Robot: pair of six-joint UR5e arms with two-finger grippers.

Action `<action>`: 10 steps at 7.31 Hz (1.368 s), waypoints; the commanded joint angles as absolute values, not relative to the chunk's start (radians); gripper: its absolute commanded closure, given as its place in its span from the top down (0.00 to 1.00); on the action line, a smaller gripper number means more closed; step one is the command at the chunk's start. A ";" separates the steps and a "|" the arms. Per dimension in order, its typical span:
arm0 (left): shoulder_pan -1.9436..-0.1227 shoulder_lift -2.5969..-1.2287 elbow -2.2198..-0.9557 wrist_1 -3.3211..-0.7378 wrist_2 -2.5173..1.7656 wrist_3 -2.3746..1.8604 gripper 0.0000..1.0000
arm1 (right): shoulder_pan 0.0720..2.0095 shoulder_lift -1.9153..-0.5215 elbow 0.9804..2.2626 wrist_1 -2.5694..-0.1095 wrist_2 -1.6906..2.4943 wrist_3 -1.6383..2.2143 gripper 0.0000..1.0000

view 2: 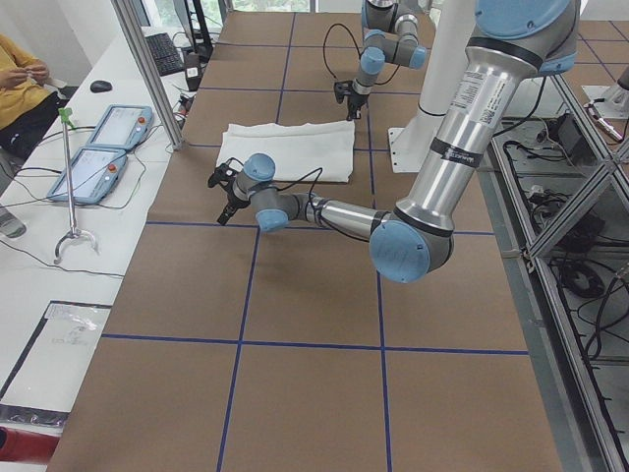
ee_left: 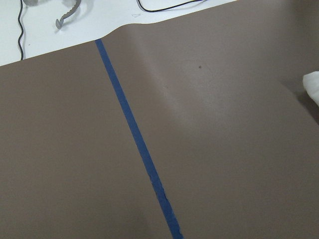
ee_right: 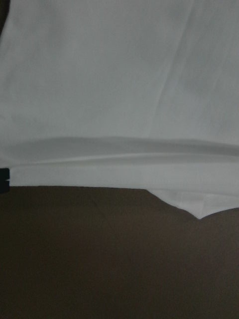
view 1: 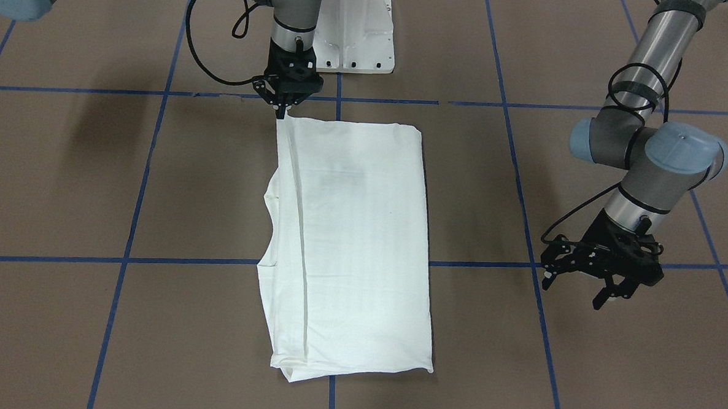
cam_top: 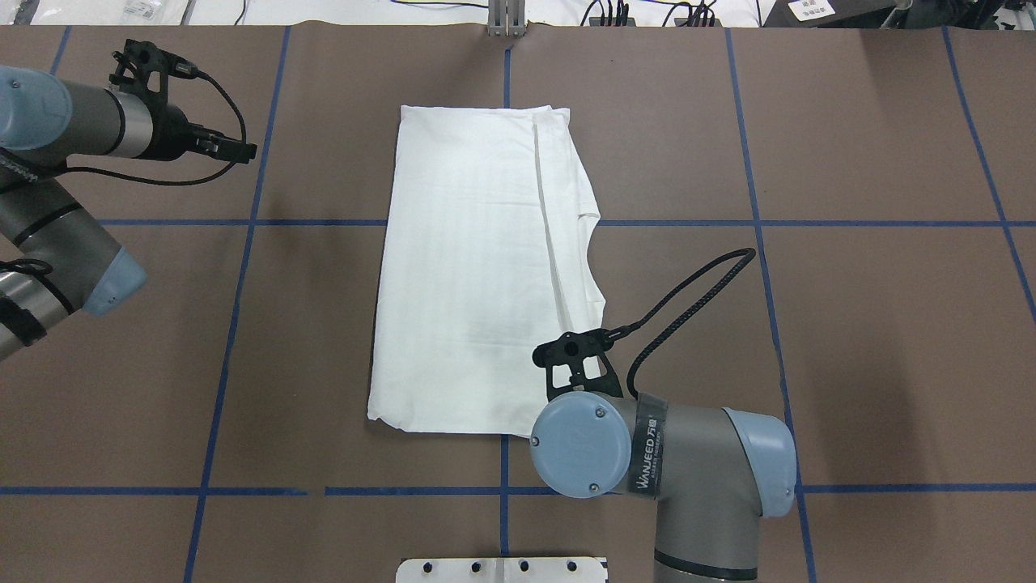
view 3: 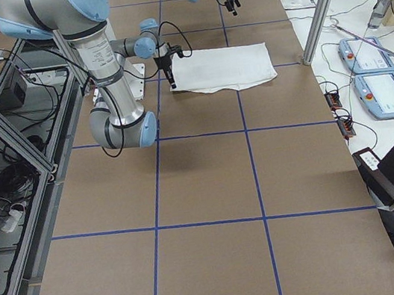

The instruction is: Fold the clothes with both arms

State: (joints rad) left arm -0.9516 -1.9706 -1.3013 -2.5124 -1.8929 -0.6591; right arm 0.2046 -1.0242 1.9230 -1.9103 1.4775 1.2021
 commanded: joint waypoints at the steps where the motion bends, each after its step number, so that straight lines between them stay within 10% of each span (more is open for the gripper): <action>1: -0.951 -1.971 -1.302 -2.513 -1.893 -0.663 1.00 | 0.195 -1.081 1.937 -1.905 1.476 1.262 0.00; 3: -0.951 -1.971 -1.302 -2.513 -1.893 -0.664 1.00 | 0.187 -1.074 1.936 -1.904 1.474 1.296 0.99; 10: -0.951 -1.971 -1.299 -2.513 -1.894 -0.664 1.00 | 0.376 -0.973 1.732 -1.703 1.488 1.118 1.00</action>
